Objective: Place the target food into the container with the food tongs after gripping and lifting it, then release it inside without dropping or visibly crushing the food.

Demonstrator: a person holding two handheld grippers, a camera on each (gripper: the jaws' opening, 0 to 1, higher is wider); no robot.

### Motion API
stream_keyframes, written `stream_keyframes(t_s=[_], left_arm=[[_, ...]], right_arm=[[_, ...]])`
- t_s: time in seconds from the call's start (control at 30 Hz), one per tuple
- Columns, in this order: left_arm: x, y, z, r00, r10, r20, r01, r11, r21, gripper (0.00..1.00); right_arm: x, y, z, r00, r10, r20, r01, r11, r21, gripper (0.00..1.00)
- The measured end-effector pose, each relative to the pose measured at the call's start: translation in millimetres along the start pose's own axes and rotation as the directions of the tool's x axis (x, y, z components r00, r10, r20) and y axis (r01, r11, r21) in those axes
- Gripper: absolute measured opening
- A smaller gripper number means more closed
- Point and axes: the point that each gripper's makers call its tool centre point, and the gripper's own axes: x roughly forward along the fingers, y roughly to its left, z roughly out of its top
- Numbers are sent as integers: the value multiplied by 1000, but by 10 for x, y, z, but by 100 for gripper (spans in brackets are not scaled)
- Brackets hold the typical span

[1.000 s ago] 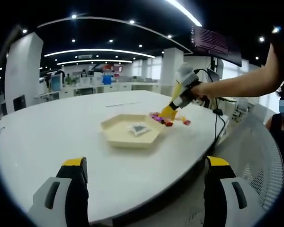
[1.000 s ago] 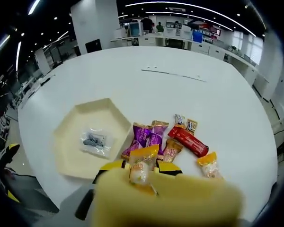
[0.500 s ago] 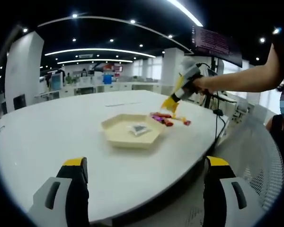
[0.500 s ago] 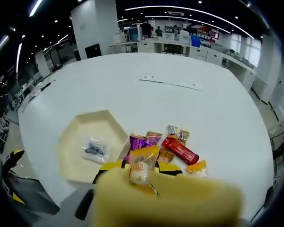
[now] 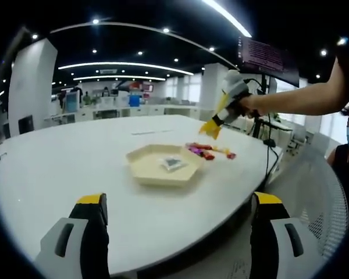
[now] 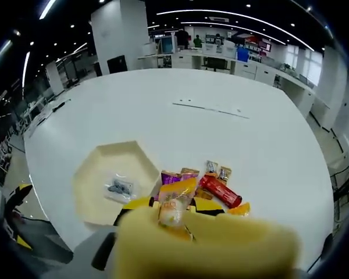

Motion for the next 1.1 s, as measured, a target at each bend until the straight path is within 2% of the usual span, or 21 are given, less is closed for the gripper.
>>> stream_keyframes(t_s=[0.1, 0.63, 0.8, 0.93, 1.1], left_arm=[[3, -5, 10, 1000, -5, 6, 5, 1000, 1, 99], [2, -8, 33, 1000, -8, 21, 8, 1000, -2, 99], [-3, 2, 50, 1000, -4, 31, 4, 1000, -4, 99], [-2, -18, 13, 1000, -11, 11, 12, 1000, -13, 99], [-1, -26, 23, 1000, -20, 14, 20, 1000, -13, 99]], right_arm=[[-2, 29, 40, 1000, -15, 9, 15, 999, -29, 24], [90, 434, 195, 999, 48, 0, -48, 997, -68, 24], [149, 634, 292, 997, 75, 8, -74, 994, -86, 24], [220, 836, 350, 994, 107, 3, -107, 989, -104, 24], [260, 1032, 450, 991, 132, 13, -129, 984, -123, 24]])
